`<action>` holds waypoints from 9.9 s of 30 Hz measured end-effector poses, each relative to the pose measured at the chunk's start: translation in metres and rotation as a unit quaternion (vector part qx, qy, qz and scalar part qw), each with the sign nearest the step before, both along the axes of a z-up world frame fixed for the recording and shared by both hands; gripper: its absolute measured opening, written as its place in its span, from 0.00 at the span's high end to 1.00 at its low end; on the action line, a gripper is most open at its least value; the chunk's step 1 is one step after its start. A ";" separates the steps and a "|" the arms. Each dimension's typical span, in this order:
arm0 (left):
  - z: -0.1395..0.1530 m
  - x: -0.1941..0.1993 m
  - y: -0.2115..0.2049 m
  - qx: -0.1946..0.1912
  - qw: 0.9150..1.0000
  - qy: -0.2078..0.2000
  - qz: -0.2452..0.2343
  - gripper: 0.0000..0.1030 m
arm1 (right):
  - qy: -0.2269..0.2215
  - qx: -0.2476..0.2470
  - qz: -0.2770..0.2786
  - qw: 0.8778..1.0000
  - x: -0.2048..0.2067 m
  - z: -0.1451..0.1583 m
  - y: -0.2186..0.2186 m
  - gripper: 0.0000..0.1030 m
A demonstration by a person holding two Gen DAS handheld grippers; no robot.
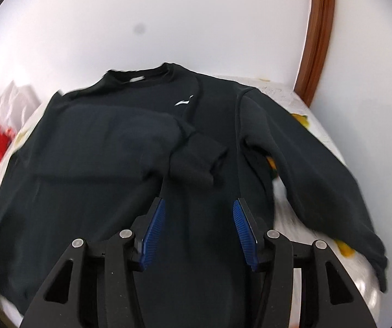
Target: Fold small clothes
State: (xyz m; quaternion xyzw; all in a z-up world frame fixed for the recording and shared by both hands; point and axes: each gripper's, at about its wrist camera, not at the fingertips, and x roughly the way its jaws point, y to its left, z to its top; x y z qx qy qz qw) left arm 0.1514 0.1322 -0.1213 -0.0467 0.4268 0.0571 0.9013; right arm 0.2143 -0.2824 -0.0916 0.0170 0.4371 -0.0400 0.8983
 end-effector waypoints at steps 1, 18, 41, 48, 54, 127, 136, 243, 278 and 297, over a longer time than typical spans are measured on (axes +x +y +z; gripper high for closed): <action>-0.001 0.006 -0.001 0.006 1.000 -0.001 -0.001 0.50 | 0.008 0.009 -0.008 1.000 0.013 -0.005 -0.004 0.50; -0.036 0.051 -0.004 0.025 0.999 0.039 -0.011 0.47 | 0.023 0.009 0.007 1.000 0.084 -0.046 -0.007 0.88; -0.033 0.044 0.002 0.009 0.999 0.038 -0.006 0.44 | 0.028 -0.058 -0.012 0.998 0.053 -0.037 -0.016 0.81; -0.028 0.032 0.000 0.000 0.999 0.039 -0.014 0.34 | -0.026 -0.081 -0.056 0.995 -0.025 0.004 -0.062 0.39; -0.027 0.022 -0.004 -0.014 0.999 0.034 -0.016 0.32 | 0.003 -0.147 -0.124 0.981 -0.081 -0.013 -0.133 0.27; -0.012 0.029 0.021 -0.058 0.995 0.015 -0.078 0.31 | -0.017 0.032 -0.033 0.999 0.035 -0.042 0.023 0.76; -0.016 0.029 0.018 -0.060 0.995 0.022 -0.082 0.31 | -0.096 0.048 0.028 0.994 0.015 0.019 0.099 0.88; -0.040 -0.075 -0.019 0.003 1.000 0.006 -0.006 0.49 | -0.015 0.005 -0.066 0.998 -0.171 -0.069 -0.018 0.46; 0.082 -0.083 -0.003 -0.076 0.988 -0.136 -0.005 0.92 | -0.133 0.078 0.001 0.988 -0.198 0.034 -0.039 0.93; 0.075 0.022 -0.014 -0.055 0.992 -0.113 0.003 0.92 | -0.100 0.090 -0.008 0.991 -0.075 0.030 -0.042 0.93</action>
